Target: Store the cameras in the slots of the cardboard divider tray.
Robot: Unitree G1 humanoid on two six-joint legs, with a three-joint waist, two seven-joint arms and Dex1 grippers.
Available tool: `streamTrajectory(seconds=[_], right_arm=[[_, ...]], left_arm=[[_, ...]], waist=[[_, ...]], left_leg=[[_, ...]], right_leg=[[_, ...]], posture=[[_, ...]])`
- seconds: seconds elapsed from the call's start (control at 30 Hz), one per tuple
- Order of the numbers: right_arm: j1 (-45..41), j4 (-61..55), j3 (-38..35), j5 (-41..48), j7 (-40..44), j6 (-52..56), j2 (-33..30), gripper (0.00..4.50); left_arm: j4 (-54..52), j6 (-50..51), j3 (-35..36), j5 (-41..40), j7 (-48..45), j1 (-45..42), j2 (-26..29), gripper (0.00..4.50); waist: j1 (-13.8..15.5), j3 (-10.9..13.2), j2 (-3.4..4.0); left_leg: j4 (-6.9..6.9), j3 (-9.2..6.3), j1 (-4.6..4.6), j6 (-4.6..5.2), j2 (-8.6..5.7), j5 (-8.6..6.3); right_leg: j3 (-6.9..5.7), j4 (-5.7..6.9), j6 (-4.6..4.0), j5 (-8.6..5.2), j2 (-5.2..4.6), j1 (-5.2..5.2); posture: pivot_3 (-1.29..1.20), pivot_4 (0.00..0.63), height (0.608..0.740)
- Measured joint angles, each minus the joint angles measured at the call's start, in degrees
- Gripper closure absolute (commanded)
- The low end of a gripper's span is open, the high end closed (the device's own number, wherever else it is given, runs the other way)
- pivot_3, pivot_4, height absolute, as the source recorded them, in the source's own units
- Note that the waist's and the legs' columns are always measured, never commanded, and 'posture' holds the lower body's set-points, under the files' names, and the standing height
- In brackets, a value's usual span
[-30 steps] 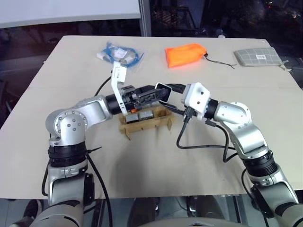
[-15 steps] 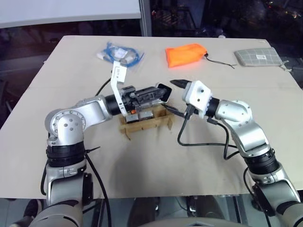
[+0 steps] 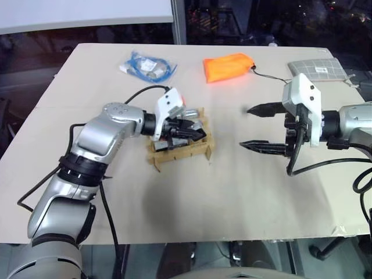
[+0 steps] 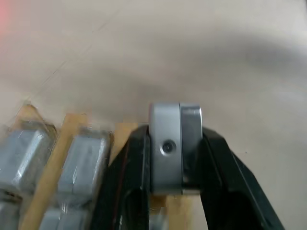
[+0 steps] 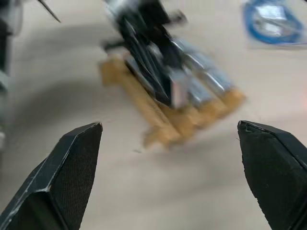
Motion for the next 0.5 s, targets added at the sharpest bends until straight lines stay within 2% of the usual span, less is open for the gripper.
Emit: streamTrajectory(seconds=[0.17, 0.5], right_arm=[[-0.28, -1.66, 0.02, 3.18, -5.29, 1.94, 1.26, 0.02], [0.43, -3.7, -0.11, 5.66, -9.62, 2.53, -1.6, 0.02]], left_arm=[[6.33, -6.13, -3.36, 6.91, -5.54, -3.98, -2.07, 3.68], [11.98, -10.24, -4.56, 13.29, -9.73, -7.87, -5.52, 3.68]], waist=[[0.57, 0.01, -0.01], [0.89, 0.0, -0.01]], left_leg=[[0.02, 0.0, -0.07, -0.01, -0.01, 0.01], [0.12, -0.07, -0.05, 0.14, -0.01, -0.07]], right_leg=[[0.0, -0.02, 0.01, 0.0, -0.02, -0.05], [0.0, 0.08, 0.02, 0.0, -0.03, -0.03]], posture=[[0.0, 0.15, 0.74], [0.0, 0.15, 0.74]])
